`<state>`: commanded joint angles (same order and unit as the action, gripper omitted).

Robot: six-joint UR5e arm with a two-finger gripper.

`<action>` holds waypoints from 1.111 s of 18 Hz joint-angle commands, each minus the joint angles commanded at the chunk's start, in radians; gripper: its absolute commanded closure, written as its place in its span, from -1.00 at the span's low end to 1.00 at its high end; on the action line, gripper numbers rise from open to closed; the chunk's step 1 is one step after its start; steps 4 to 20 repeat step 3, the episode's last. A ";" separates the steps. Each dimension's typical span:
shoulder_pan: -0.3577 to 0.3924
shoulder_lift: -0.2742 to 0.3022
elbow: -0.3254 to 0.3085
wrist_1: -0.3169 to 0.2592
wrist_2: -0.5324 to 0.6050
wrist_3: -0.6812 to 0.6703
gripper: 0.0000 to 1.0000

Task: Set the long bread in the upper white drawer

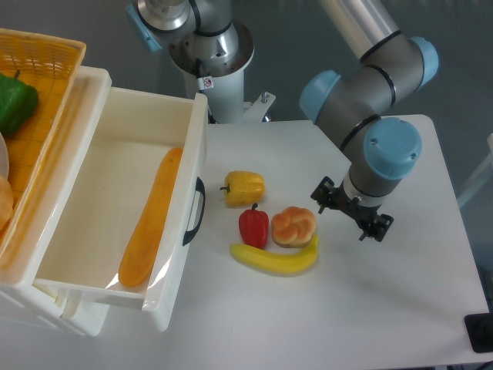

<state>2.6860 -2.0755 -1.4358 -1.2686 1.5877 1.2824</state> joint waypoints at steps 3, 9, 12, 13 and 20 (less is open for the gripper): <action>0.000 0.000 0.000 0.000 0.000 0.000 -1.00; 0.000 0.000 0.000 0.000 0.000 0.000 -1.00; 0.000 0.000 0.000 0.000 0.000 0.000 -1.00; 0.000 0.000 0.000 0.000 0.000 0.000 -1.00; 0.000 0.000 0.000 0.000 0.000 0.000 -1.00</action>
